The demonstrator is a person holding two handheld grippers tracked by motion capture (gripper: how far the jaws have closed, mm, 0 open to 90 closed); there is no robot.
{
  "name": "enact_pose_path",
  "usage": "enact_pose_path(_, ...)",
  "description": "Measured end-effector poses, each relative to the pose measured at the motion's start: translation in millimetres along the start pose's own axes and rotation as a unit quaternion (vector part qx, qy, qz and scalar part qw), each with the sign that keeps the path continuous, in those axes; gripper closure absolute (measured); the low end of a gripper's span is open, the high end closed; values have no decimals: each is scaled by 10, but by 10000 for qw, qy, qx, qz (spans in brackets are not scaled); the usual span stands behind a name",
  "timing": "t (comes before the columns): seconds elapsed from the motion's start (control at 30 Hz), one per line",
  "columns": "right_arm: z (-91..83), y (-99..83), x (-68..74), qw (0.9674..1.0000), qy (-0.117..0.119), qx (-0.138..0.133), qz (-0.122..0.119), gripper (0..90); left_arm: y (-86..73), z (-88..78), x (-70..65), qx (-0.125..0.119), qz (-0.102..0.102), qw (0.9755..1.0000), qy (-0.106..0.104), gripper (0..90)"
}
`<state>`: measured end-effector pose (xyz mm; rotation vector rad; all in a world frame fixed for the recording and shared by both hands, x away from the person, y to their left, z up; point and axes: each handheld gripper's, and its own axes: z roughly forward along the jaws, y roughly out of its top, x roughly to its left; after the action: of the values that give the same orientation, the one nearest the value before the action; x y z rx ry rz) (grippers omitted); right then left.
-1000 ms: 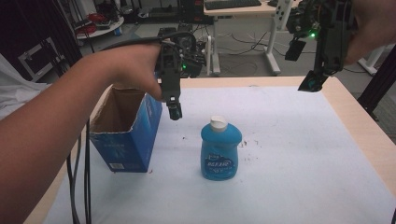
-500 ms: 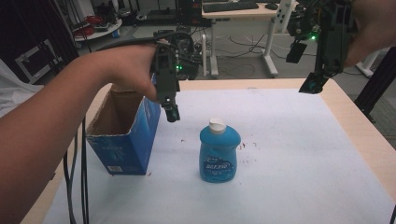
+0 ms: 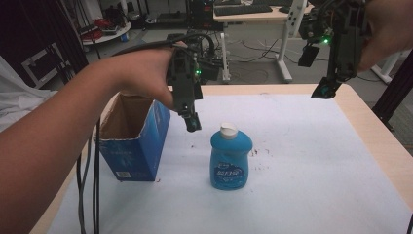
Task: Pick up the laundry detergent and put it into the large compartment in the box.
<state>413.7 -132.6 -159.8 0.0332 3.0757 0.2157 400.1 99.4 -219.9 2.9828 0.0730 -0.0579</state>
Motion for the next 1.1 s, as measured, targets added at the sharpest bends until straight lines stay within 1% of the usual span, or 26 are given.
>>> enact_pose_path(0.03,-3,2,6,10000,6,8,12,9,11,15,-6,-20,11,10000,-32,18)
enact_pose_path(0.33,7,17,30,10000,-8,8,-78,9,135,111,-86,-53,122,9999,4,18)
enact_pose_path(0.4,13,14,30,10000,-10,15,-70,9,162,137,-96,-38,137,9999,44,18)
enact_pose_path(0.53,18,-2,30,10000,-10,16,-49,9,228,219,-119,-4,190,9998,41,18)
enact_pose_path(0.67,31,-30,31,10000,2,49,-15,9,301,320,-132,116,264,9996,25,18)
enact_pose_path(1.0,64,-90,26,10000,30,81,11,9,441,494,-167,144,370,9992,-24,18)
enact_pose_path(1.1,74,-103,23,10000,33,67,13,9,485,554,-173,190,390,9991,-32,18)
